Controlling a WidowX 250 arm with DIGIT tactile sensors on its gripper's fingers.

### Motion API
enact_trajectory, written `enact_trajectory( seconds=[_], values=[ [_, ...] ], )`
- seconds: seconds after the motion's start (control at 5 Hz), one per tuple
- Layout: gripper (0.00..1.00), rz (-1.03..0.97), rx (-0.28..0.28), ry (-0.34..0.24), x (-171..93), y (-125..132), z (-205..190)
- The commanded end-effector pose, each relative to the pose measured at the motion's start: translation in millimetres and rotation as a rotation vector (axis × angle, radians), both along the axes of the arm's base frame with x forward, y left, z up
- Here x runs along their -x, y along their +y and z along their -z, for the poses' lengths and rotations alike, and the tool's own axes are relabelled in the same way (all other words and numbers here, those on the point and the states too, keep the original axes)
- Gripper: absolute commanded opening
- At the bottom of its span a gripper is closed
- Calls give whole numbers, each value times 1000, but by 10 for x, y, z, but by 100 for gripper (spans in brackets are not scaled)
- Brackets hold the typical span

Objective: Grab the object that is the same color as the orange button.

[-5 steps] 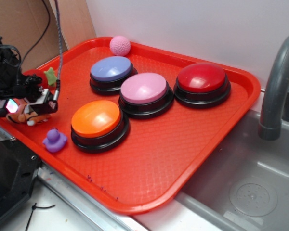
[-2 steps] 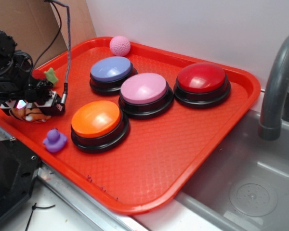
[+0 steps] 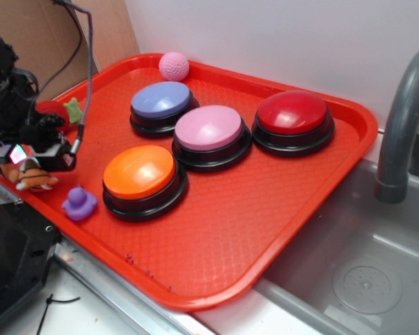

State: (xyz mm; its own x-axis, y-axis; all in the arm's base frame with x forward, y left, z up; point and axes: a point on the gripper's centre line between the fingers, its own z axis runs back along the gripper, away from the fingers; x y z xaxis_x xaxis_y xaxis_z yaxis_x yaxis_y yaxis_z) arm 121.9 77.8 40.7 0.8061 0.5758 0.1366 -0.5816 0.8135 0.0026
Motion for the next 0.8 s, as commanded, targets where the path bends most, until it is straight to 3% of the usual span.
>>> enact_trajectory(
  seconds=[0.0,0.2,0.4,0.6],
  values=[
    [0,25,-64,-28,-171,2,-525],
    [0,70,-47,-13,-283,-88,-738],
    [0,200,-27,55,-470,-275,-1096],
    [0,300,-26,36,-562,-421,-1388]
  ],
)
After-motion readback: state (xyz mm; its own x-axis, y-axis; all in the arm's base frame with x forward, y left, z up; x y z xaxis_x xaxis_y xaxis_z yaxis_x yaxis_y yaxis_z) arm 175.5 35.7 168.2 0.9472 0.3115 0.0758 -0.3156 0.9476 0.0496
